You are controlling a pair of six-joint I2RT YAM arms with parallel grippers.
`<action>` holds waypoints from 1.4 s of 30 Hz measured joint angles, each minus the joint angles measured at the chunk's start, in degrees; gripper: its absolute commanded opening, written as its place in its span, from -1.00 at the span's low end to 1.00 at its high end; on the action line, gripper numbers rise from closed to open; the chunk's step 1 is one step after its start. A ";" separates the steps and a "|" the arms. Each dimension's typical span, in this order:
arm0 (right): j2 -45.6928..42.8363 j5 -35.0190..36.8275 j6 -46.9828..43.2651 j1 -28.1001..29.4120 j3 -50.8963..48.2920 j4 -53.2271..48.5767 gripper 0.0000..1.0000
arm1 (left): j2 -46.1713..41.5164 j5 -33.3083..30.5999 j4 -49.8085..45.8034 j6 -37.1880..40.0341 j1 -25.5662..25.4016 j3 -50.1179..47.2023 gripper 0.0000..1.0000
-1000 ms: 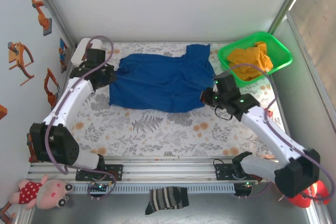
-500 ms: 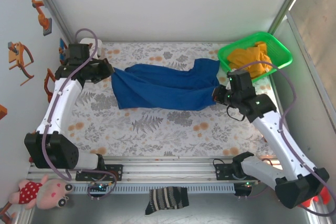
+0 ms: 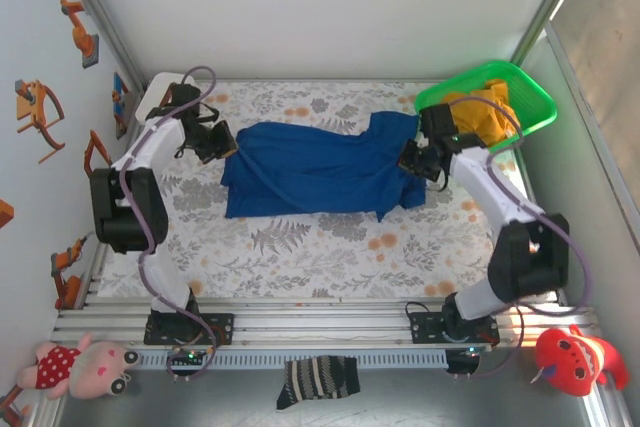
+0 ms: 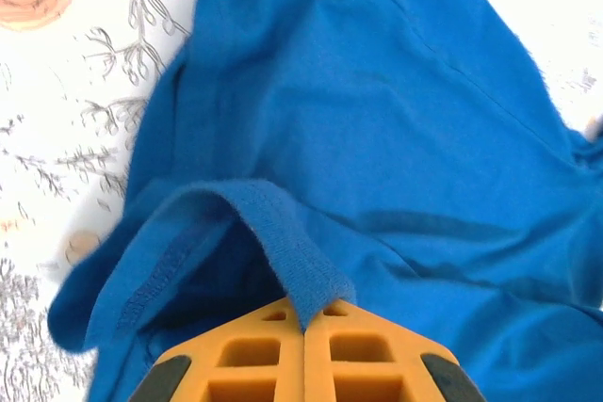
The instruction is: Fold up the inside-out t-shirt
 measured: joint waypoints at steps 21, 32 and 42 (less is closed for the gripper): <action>-13.84 -6.19 0.66 0.13 -19.15 10.38 -0.18 | -9.42 -13.64 2.43 -1.36 -3.93 -13.46 0.21; -13.73 -3.98 2.80 2.14 -24.22 12.13 -0.12 | 1.05 -24.63 2.69 -0.09 -9.86 -9.38 -0.17; -14.49 -1.99 2.78 2.14 -23.10 11.39 -0.13 | 2.16 -27.12 2.10 2.21 -9.84 -6.54 -1.00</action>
